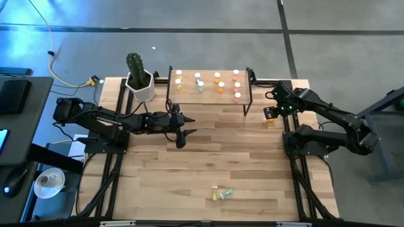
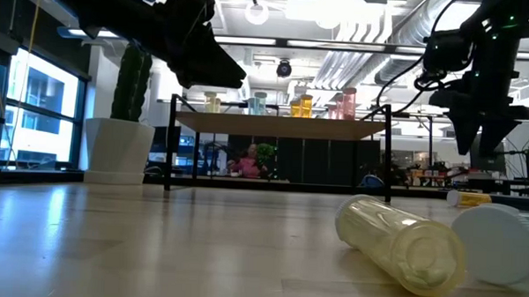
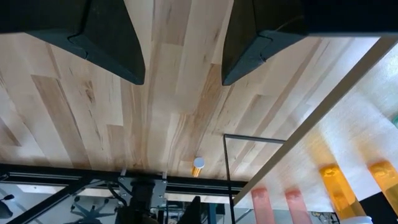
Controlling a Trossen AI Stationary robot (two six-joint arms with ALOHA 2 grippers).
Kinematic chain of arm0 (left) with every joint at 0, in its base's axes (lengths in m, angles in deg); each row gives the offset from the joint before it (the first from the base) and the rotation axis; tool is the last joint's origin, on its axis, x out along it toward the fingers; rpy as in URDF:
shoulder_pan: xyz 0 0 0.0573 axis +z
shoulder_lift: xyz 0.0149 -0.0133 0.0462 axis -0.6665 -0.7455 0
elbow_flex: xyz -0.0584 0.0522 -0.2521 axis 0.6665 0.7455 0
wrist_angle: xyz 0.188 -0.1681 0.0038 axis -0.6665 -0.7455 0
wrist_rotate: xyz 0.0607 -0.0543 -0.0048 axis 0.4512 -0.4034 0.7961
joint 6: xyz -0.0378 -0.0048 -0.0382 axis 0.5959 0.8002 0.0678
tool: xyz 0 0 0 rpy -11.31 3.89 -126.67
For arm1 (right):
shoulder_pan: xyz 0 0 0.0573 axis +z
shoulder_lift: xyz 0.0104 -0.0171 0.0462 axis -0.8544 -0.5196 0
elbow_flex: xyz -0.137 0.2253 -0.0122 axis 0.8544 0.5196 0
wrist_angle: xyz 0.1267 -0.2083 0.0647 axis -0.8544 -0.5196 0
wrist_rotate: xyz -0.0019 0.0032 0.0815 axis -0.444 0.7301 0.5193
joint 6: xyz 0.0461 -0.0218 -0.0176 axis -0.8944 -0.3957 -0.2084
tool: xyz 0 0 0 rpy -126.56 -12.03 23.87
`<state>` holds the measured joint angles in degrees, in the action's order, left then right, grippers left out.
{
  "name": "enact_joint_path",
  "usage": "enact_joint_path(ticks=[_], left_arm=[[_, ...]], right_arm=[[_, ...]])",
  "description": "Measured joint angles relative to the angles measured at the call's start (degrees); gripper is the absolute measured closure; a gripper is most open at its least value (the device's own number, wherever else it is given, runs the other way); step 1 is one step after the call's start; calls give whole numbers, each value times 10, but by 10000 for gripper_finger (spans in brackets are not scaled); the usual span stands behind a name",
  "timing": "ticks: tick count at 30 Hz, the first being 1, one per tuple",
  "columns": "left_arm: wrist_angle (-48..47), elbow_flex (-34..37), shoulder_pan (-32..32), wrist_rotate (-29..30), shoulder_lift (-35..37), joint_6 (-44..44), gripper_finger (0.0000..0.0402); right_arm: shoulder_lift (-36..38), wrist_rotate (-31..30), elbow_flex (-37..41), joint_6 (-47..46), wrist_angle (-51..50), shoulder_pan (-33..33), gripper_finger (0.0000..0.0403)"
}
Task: Pick and place medicine bottles onto shelf by color
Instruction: Put the orange pill bottle on the shelf aligned with the other orange pill bottles
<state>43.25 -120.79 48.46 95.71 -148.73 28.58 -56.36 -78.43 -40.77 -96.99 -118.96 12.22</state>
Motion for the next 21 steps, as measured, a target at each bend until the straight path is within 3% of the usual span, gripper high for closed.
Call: enact_joint_path(ticks=[10, 21], left_arm=[[1, 0, 0, 0, 0, 0, 199], [1, 0, 0, 0, 0, 2, 199]], right_arm=[[0, -5, 0, 15, -42, 0, 198], [1, -4, 0, 128, -97, 0, 198]])
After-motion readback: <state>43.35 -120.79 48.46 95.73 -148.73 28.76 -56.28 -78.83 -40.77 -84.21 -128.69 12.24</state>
